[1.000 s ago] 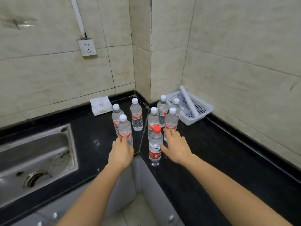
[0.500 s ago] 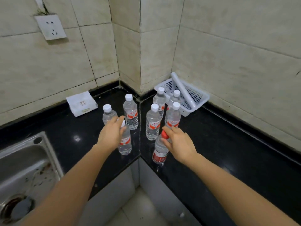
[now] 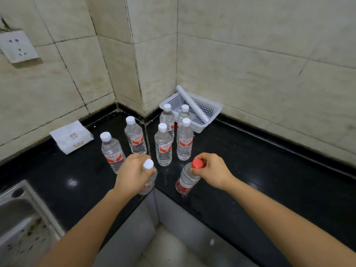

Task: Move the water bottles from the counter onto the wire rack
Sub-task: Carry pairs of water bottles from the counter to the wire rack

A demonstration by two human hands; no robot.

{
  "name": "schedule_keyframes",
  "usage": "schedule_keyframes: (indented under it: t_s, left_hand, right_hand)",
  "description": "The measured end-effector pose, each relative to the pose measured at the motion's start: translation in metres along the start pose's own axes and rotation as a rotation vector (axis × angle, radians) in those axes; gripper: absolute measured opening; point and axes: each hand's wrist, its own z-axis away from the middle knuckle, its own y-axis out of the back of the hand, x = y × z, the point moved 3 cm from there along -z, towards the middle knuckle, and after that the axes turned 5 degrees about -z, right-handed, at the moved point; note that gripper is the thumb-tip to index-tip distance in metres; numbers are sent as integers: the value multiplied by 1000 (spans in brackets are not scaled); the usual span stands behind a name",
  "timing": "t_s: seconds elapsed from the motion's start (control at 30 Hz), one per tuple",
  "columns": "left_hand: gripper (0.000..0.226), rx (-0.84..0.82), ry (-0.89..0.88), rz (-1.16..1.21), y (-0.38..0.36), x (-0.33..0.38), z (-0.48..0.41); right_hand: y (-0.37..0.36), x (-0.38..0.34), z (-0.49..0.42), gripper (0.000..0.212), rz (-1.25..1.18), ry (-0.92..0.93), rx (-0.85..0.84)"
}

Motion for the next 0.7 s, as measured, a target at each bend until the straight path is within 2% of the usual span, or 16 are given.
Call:
schedule_keyframes:
  t_s: [0.17,0.3,0.5,0.7]
  left_hand:
    - [10,-73,-38,142,-20,58,24]
    - [17,-144,-132,194,-47,131,57]
    - [15,-235,-315,262,-77,269,114]
    - [17,-233,-445,389,-96,421,192]
  right_hand:
    - [46,26,54,19,-28,-34,42]
    - [95,61,119,16,-22,-87,84]
    - [178,120,241,13,-9,-143,226]
    - [274,173,376,13,0,-157,398]
